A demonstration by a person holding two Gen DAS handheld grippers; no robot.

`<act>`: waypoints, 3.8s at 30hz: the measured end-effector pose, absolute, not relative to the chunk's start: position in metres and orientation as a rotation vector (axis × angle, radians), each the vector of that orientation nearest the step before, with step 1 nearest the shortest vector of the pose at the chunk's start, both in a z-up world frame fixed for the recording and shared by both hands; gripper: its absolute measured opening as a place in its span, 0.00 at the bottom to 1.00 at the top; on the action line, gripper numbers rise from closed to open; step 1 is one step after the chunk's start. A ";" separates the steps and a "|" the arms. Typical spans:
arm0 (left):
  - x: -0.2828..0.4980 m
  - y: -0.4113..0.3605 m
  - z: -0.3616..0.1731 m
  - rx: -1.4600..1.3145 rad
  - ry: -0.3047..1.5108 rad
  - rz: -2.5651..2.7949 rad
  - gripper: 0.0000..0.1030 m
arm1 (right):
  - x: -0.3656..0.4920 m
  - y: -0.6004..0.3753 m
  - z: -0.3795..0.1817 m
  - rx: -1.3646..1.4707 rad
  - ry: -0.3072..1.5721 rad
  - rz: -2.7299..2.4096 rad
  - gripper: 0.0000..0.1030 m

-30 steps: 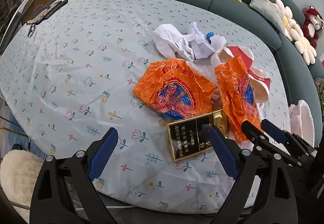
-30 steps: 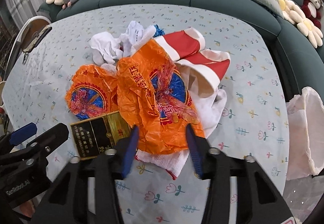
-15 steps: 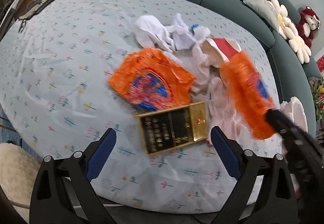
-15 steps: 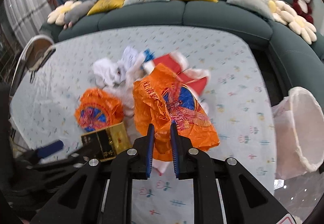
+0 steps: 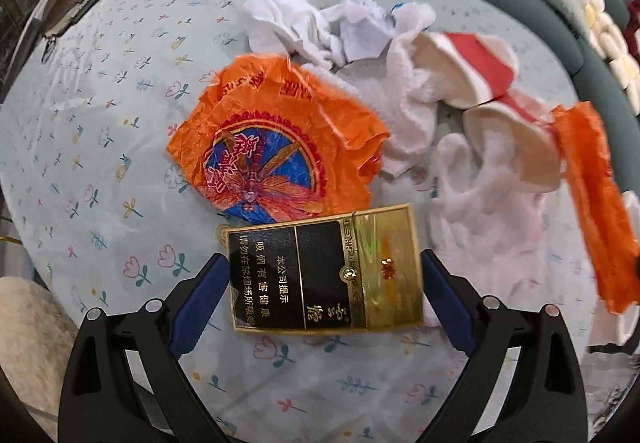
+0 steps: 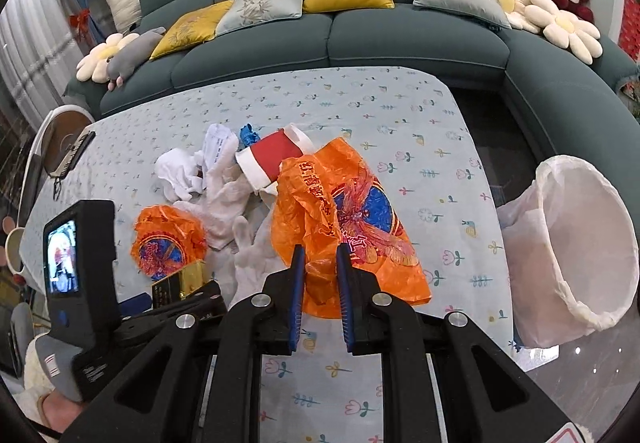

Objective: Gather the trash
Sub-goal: 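Grasp the orange bag with the right tool while the left tool grasps the cigarette box, then carry the box and orange bag over the wastebasket and release both, then return both tools over the remaining trash on the table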

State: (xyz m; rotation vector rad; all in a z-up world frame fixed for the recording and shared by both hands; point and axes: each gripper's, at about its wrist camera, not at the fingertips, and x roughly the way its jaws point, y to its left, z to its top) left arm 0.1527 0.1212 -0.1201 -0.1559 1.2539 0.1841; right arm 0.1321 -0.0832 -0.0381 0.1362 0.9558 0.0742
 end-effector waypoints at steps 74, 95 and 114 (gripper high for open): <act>0.136 -0.270 -0.024 0.220 1.051 -0.575 0.89 | 0.065 -0.409 -0.005 0.361 0.707 -0.395 0.15; 0.151 -0.228 -0.016 0.173 1.024 -0.500 0.89 | 0.077 -0.384 0.005 0.345 0.701 -0.380 0.39; 0.144 -0.107 0.004 0.059 1.007 -0.330 0.89 | 0.079 -0.288 0.035 0.260 0.715 -0.261 0.54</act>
